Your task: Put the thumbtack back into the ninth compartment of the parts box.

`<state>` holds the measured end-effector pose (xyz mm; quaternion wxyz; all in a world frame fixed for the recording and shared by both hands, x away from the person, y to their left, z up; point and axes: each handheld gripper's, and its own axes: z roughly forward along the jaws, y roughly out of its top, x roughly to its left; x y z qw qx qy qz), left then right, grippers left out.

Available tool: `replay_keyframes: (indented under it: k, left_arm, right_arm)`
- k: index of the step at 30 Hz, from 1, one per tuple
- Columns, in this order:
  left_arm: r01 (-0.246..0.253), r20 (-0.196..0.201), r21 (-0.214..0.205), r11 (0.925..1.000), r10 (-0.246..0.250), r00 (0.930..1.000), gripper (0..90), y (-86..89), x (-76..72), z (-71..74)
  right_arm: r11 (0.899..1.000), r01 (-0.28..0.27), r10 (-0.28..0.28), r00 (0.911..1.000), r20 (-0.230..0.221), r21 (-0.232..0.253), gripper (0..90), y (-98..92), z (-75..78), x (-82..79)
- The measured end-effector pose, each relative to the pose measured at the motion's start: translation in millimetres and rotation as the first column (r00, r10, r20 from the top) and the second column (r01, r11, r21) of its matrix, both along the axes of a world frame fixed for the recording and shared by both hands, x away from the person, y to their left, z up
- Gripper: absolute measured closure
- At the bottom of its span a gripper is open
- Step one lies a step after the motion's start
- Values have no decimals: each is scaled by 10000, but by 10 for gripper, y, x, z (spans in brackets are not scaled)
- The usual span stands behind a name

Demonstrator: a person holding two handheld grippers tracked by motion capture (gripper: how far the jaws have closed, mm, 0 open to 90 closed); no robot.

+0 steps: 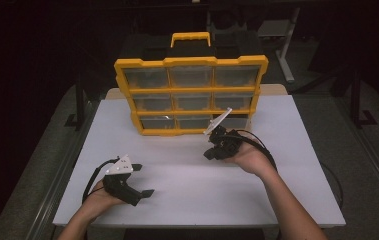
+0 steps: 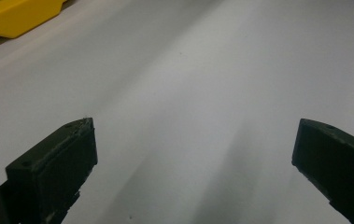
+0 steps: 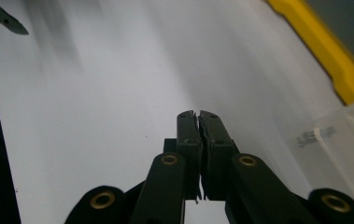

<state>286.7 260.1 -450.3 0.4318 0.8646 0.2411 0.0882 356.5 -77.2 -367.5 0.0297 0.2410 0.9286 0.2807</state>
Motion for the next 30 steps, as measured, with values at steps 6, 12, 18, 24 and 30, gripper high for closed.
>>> replay_keyframes:
  k: [6,12,18,24,30]
  left_arm:
    - [-4,-14,0,10000,4,10000,0,1,-3,2]
    - [-3,40,-29,10000,3,10000,0,1,-7,13]
    - [-14,21,-37,10000,14,10000,0,3,-9,12]
    - [-13,16,-43,10000,14,10000,0,7,-8,11]
    - [-13,-7,-36,10000,13,10000,0,10,-4,7]
  right_arm:
    - [9992,318,-322,9993,168,232,864,-103,147,90]
    - [9966,734,-746,9967,316,367,864,-214,247,219]
    - [9924,1108,-1126,9931,314,529,864,-300,277,339]
    - [9864,1498,-1531,9871,469,671,864,-366,275,459]
    - [9805,1861,-1893,9807,493,636,864,-417,221,555]
